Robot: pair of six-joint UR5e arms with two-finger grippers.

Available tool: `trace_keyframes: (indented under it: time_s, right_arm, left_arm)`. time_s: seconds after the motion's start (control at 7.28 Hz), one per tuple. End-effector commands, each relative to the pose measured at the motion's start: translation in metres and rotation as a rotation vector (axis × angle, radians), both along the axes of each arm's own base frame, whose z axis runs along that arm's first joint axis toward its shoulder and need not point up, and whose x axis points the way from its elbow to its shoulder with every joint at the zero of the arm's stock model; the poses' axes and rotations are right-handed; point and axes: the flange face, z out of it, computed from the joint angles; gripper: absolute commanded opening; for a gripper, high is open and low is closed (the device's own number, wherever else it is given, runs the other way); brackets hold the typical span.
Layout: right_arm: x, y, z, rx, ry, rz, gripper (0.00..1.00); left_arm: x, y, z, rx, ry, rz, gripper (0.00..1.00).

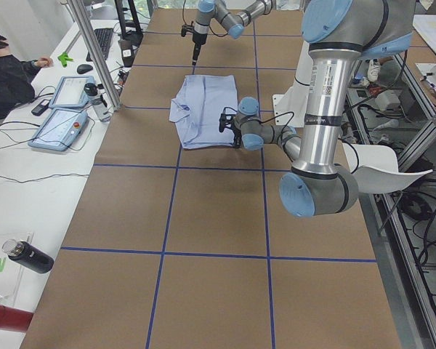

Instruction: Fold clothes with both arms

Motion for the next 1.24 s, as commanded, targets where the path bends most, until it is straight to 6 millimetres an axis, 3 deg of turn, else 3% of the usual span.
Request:
trace_keyframes:
  time_s: [0.0, 0.14, 0.27, 0.55, 0.69, 0.82, 0.96, 1.1]
  right_arm:
    - [0.0, 0.0, 0.0, 0.001, 0.0, 0.001, 0.99]
    - [0.0, 0.0, 0.001, 0.0, 0.001, 0.001, 0.99]
    - [0.0, 0.0, 0.001, 0.0, 0.001, 0.001, 0.99]
    - [0.0, 0.0, 0.0, 0.0, 0.0, 0.002, 0.99]
    - [0.0, 0.0, 0.0, 0.0, 0.0, 0.002, 0.99]
    - [0.0, 0.0, 0.0, -0.002, -0.001, 0.003, 0.99]
    - [-0.001, 0.001, 0.0, -0.002, -0.001, 0.002, 0.99]
    - [-0.001, 0.001, -0.001, -0.001, -0.002, 0.002, 0.99]
  left_arm:
    - [0.005, 0.007, -0.002, -0.012, 0.005, 0.01, 0.55]
    - [0.008, 0.007, -0.006, -0.013, 0.011, 0.01, 0.31]
    - [0.007, 0.007, -0.007, -0.017, 0.014, 0.008, 0.0]
    - [-0.003, 0.006, -0.007, -0.018, 0.011, 0.002, 0.0]
    - [-0.012, 0.008, 0.006, -0.018, -0.012, 0.009, 0.0]
    - [-0.028, -0.004, 0.018, 0.001, -0.039, -0.009, 0.0]
    - [-0.048, -0.029, 0.028, 0.067, -0.075, -0.026, 0.0]
    - [-0.076, -0.067, 0.045, 0.138, -0.135, -0.057, 0.0]
